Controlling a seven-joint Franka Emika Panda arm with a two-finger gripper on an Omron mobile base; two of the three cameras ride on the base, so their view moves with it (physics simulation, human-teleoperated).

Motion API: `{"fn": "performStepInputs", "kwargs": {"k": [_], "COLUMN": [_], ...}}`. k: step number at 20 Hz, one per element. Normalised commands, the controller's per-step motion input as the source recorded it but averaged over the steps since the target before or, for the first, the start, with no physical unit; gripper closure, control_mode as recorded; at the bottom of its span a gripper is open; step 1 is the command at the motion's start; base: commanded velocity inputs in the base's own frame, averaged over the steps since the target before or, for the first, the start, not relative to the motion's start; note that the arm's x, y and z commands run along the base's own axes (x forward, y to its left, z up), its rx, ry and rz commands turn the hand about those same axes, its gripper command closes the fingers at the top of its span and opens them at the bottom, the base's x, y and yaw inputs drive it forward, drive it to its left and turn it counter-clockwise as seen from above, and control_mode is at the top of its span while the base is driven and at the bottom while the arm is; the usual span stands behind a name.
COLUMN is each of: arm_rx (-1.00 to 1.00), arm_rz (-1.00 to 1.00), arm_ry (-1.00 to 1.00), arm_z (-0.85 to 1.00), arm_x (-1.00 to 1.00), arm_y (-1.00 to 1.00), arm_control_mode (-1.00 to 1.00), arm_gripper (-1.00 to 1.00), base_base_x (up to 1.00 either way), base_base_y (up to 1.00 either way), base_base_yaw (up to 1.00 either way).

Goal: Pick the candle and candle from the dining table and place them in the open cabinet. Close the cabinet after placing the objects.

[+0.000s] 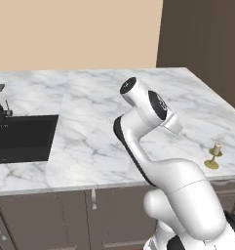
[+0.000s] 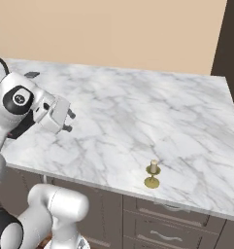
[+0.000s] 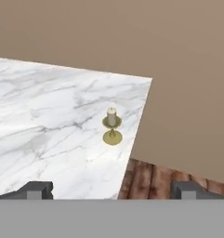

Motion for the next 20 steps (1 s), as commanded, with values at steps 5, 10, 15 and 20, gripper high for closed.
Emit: {"fn": "performStepInputs", "kwargs": {"k": [5, 10, 15, 20], "arm_rx": [0.07, 0.04, 0.0, 0.0], "arm_rz": [-0.38, -0.41, -0.31, -0.24], "arm_ry": [0.0, 0.0, -0.04, -0.09], "arm_z": [-0.07, -0.09, -0.23, -0.31], "arm_x": [-0.03, -0.01, -0.08, -0.19], "arm_y": [-0.32, -0.32, -0.32, -0.38], "arm_control_mode": [-1.0, -1.0, -1.0, -1.0], "arm_gripper": [-1.0, -1.0, -1.0, -1.0], "base_base_x": [0.0, 0.0, 0.0, 0.0], "base_base_y": [0.0, 0.0, 0.0, 0.0], "base_base_yaw": [0.0, 0.0, 0.0, 0.0]}}
